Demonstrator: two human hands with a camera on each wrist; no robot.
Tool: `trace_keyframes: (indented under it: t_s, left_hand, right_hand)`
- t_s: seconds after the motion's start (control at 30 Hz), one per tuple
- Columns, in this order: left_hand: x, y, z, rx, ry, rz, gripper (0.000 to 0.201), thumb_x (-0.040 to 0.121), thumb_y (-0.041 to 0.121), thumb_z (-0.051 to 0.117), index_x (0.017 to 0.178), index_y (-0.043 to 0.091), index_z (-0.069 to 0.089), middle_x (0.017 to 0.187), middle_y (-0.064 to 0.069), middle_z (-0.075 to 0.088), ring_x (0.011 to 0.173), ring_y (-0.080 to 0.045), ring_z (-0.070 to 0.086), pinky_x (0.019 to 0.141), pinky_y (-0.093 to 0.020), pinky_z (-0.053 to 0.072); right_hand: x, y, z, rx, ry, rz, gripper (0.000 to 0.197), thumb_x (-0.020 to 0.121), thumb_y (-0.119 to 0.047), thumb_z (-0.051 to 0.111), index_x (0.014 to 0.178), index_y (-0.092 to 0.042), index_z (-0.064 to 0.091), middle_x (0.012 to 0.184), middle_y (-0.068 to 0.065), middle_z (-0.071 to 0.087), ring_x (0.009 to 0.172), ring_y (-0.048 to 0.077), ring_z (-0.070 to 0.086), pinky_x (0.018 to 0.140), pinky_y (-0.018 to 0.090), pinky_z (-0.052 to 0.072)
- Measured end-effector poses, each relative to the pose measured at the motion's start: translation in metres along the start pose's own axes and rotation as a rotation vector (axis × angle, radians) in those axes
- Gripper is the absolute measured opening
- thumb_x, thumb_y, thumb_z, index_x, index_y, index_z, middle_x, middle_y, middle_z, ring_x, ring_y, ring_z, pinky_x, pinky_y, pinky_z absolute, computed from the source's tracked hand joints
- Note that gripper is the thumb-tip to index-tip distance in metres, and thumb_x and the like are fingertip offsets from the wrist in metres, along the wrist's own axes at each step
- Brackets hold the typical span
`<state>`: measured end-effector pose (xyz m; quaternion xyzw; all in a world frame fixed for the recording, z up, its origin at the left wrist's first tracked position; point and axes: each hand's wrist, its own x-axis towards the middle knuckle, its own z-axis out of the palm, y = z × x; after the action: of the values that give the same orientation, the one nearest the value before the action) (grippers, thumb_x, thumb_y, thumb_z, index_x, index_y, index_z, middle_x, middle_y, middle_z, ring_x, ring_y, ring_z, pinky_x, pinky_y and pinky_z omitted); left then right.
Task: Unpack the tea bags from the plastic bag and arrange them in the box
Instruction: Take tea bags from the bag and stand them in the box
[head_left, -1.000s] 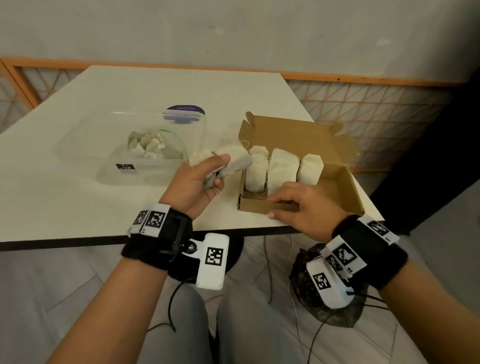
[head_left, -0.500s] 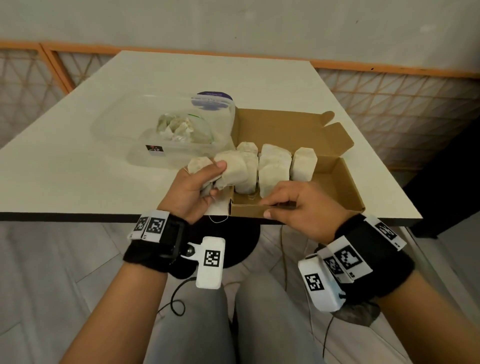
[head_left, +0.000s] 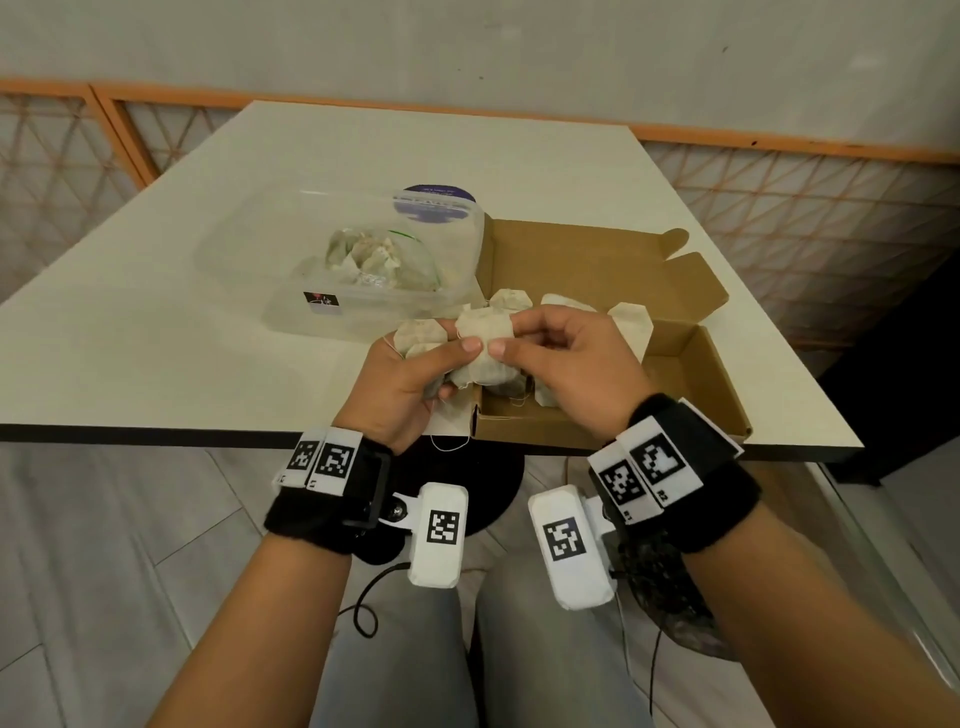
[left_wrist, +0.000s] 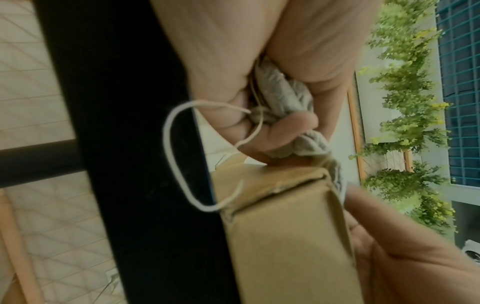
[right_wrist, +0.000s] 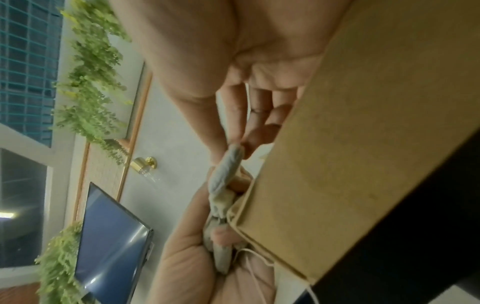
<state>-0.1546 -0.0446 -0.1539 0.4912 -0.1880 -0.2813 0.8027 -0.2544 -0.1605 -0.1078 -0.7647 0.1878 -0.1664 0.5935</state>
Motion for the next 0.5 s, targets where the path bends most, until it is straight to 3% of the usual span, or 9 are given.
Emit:
trace_keyframes:
  t_s: [0.07,0.13,0.2,0.3,0.4,0.5]
  left_hand:
    - [0.000,0.000,0.000,-0.004,0.003,0.001,0.009,0.072,0.004,0.068,0.073,0.013,0.067,0.070,0.001,0.068,0.056,-0.007,0.056,0.041,-0.014,0.036]
    - [0.000,0.002,0.000,-0.013,0.017,-0.001,0.009,0.072,0.003,0.072,0.075,0.011,0.069,0.070,0.001,0.068,0.057,-0.006,0.056,0.041,-0.014,0.035]
    - [0.001,0.004,-0.002,-0.093,0.035,-0.015,0.006,0.074,0.005,0.068,0.077,0.010,0.068,0.073,0.001,0.069,0.059,-0.005,0.056,0.041,-0.012,0.035]
    - [0.002,0.006,-0.005,-0.261,0.052,-0.038,0.009,0.083,0.004,0.056,0.084,0.011,0.062,0.069,0.004,0.063,0.059,-0.003,0.053,0.039,-0.010,0.034]
    - [0.003,0.007,-0.005,-0.299,0.041,-0.043,0.012,0.088,0.004,0.051,0.085,0.011,0.060,0.065,0.004,0.060,0.057,-0.003,0.053,0.039,-0.010,0.035]
    - [0.002,0.007,-0.005,-0.292,0.024,-0.013,0.020,0.086,0.002,0.053,0.076,0.013,0.065,0.064,0.005,0.059,0.054,-0.002,0.052,0.039,-0.011,0.035]
  right_hand:
    - [0.003,0.002,-0.001,0.067,0.034,0.035,0.015,0.079,-0.005,0.070,0.093,-0.007,0.064,0.072,0.007,0.059,0.057,0.002,0.055,0.052,0.011,0.043]
    - [0.006,0.006,-0.008,0.090,0.083,0.063,0.015,0.079,-0.005,0.070,0.089,-0.014,0.063,0.066,0.002,0.057,0.048,-0.002,0.052,0.047,0.010,0.040]
    - [0.007,0.011,-0.017,0.081,0.127,0.090,0.014,0.079,-0.006,0.069,0.085,-0.017,0.063,0.065,0.001,0.058,0.048,-0.001,0.052,0.047,0.012,0.041]
    - [0.008,0.013,-0.024,0.054,0.102,0.152,0.011,0.081,0.000,0.066,0.081,-0.010,0.061,0.064,0.007,0.059,0.044,0.001,0.053,0.045,0.012,0.043]
    - [0.008,0.013,-0.021,-0.108,-0.029,0.196,0.015,0.080,0.003,0.066,0.091,-0.004,0.061,0.065,0.009,0.060,0.043,0.002,0.054,0.046,0.012,0.045]
    - [0.009,0.015,-0.018,-0.290,-0.045,0.195,0.030,0.076,-0.005,0.071,0.102,-0.012,0.058,0.068,0.005,0.065,0.050,0.005,0.056,0.057,0.019,0.045]
